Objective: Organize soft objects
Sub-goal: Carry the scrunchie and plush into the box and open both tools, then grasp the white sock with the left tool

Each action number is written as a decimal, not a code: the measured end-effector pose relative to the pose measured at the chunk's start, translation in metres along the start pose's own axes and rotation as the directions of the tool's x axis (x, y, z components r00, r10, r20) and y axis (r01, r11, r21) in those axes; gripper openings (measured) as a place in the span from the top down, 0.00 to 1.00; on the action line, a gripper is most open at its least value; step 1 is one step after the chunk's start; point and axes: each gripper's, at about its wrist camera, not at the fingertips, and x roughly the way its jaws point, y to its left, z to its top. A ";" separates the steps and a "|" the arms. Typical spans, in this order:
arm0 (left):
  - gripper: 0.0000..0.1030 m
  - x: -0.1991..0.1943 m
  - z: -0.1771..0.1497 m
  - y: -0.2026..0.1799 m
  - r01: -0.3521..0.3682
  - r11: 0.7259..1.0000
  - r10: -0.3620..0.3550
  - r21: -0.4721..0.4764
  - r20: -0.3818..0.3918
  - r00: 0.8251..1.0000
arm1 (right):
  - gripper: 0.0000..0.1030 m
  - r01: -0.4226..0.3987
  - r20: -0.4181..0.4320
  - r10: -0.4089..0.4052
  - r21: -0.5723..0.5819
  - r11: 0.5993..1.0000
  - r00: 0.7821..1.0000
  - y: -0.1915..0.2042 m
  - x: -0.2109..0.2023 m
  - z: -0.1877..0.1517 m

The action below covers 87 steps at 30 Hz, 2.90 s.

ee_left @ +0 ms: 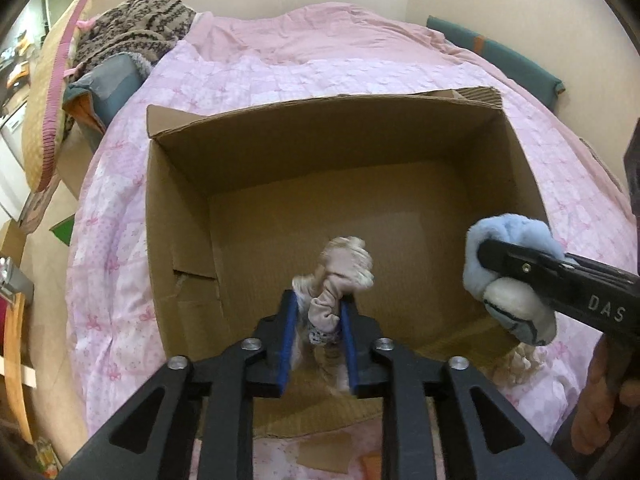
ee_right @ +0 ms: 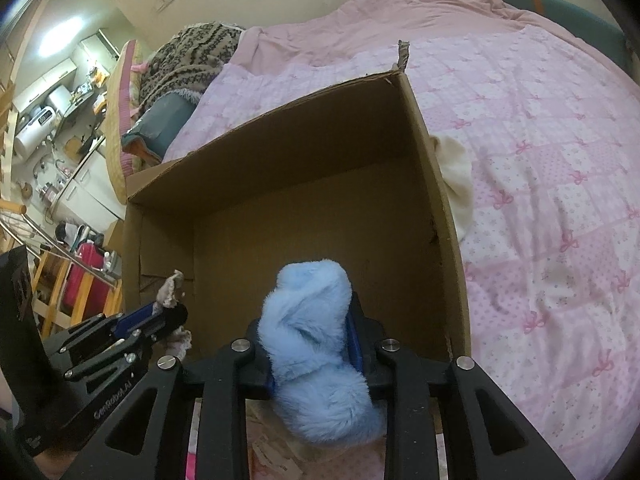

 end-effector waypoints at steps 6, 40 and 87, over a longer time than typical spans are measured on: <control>0.39 -0.009 0.000 -0.003 -0.009 1.000 0.008 0.014 0.047 0.999 | 0.46 -0.016 0.012 0.016 0.005 1.000 1.000 0.001 -0.003 0.001; 0.38 -0.056 -0.028 0.002 -0.007 1.000 0.007 0.000 0.062 0.998 | 0.14 0.049 0.060 -0.046 -0.048 0.998 0.997 0.005 -0.056 -0.039; 0.53 0.026 -0.118 0.053 0.011 0.921 -0.218 -0.388 -0.493 0.842 | 0.14 0.094 -0.114 -0.094 -0.011 0.996 0.989 0.016 -0.024 -0.068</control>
